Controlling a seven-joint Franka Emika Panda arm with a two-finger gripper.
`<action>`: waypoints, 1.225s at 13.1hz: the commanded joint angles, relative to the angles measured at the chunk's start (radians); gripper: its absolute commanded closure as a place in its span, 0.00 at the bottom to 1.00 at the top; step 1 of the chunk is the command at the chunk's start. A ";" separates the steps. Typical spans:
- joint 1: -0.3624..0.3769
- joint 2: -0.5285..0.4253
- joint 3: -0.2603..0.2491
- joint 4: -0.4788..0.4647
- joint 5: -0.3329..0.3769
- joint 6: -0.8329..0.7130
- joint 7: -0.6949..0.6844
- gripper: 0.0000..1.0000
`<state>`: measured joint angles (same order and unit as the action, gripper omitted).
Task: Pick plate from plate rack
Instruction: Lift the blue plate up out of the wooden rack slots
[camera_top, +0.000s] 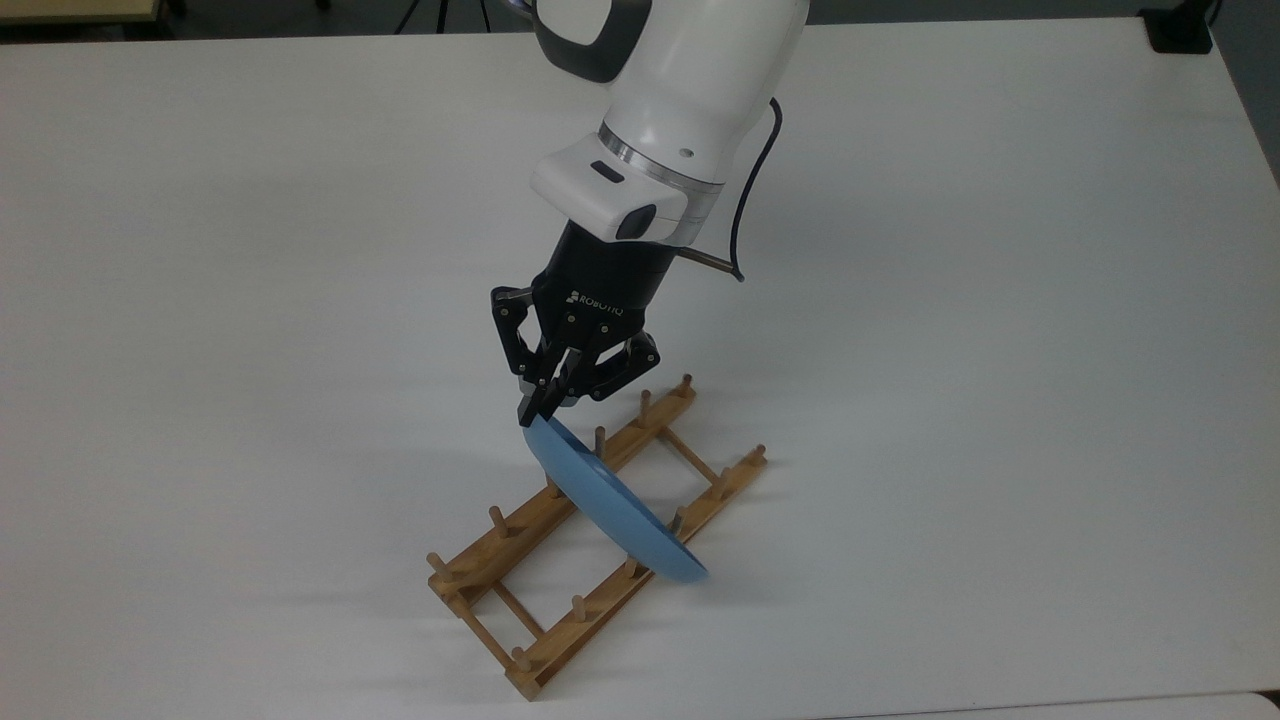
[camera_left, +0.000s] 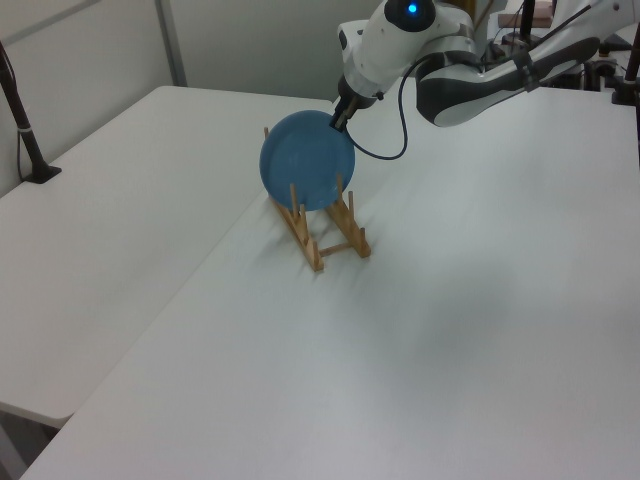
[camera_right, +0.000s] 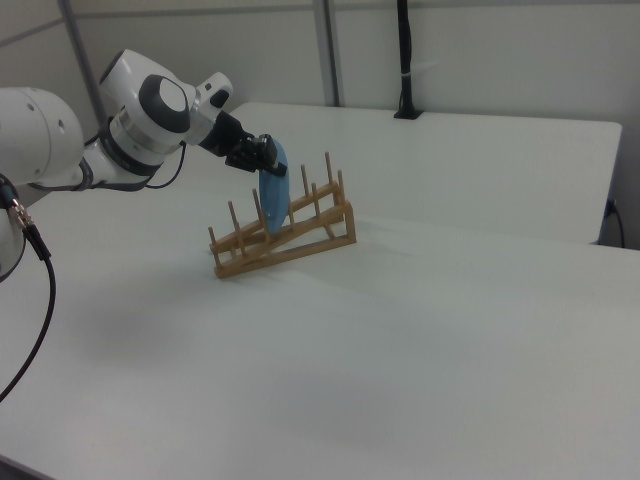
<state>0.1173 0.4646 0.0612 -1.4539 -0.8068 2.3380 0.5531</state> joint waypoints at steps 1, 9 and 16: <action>0.005 -0.023 -0.008 0.004 -0.020 0.009 0.014 1.00; -0.033 -0.138 -0.012 -0.005 0.008 -0.005 -0.007 1.00; -0.099 -0.156 -0.015 -0.022 0.623 -0.156 -0.299 1.00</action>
<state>0.0393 0.3491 0.0491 -1.4445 -0.3647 2.2772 0.3858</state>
